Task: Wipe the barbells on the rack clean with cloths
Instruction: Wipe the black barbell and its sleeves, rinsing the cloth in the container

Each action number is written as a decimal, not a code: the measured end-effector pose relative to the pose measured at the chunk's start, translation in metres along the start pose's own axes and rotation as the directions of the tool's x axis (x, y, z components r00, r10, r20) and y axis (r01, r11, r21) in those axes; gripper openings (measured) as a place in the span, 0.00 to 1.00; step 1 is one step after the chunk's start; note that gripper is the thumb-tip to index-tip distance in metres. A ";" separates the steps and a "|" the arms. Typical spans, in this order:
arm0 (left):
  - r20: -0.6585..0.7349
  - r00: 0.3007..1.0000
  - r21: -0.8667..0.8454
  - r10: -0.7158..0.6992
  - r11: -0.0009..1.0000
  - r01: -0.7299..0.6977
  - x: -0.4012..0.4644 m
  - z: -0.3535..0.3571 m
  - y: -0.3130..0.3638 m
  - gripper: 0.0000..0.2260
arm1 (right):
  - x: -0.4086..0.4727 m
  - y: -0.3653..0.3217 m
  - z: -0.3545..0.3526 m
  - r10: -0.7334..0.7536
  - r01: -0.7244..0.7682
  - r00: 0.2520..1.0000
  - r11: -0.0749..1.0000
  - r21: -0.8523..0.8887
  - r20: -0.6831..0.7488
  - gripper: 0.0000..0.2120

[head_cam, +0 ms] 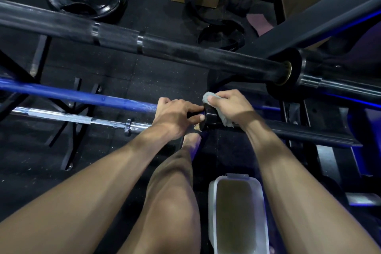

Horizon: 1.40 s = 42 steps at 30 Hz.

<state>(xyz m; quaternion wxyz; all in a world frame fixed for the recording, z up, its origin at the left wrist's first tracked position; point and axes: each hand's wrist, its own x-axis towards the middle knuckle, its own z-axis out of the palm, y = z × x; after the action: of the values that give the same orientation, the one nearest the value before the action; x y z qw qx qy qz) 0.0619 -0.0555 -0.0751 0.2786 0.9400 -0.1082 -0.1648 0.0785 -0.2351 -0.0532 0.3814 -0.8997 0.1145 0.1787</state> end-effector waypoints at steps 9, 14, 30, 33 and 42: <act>0.065 0.998 0.042 -0.012 0.999 0.009 0.000 -0.004 0.002 0.15 | -0.035 0.023 0.012 -0.320 0.272 0.939 0.915 -0.299 -0.124 0.10; 0.053 0.998 -0.032 -0.022 0.999 0.024 -0.002 -0.004 0.003 0.16 | -0.015 0.021 0.007 -0.240 0.128 0.938 0.910 -0.395 -0.250 0.17; 0.003 1.000 -0.042 -0.007 0.999 0.007 0.002 0.005 -0.003 0.10 | -0.046 0.018 0.019 -0.579 0.501 0.799 0.791 -0.351 -0.166 0.06; -0.026 1.000 -0.072 0.010 0.997 -0.012 0.002 0.010 -0.009 0.12 | -0.032 0.018 0.023 -0.477 0.420 0.838 0.874 -0.245 -0.266 0.03; -0.032 0.999 -0.089 0.000 0.996 -0.003 0.007 0.016 -0.015 0.14 | -0.026 0.004 0.029 -0.464 0.380 0.855 0.865 -0.328 -0.233 0.05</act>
<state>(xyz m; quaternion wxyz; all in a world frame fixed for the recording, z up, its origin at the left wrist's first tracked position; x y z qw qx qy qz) 0.0642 -0.0529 -0.0977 0.3221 0.9290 -0.0970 -0.1542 0.0464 -0.2148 -0.0644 0.2629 -0.9625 -0.0557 -0.0371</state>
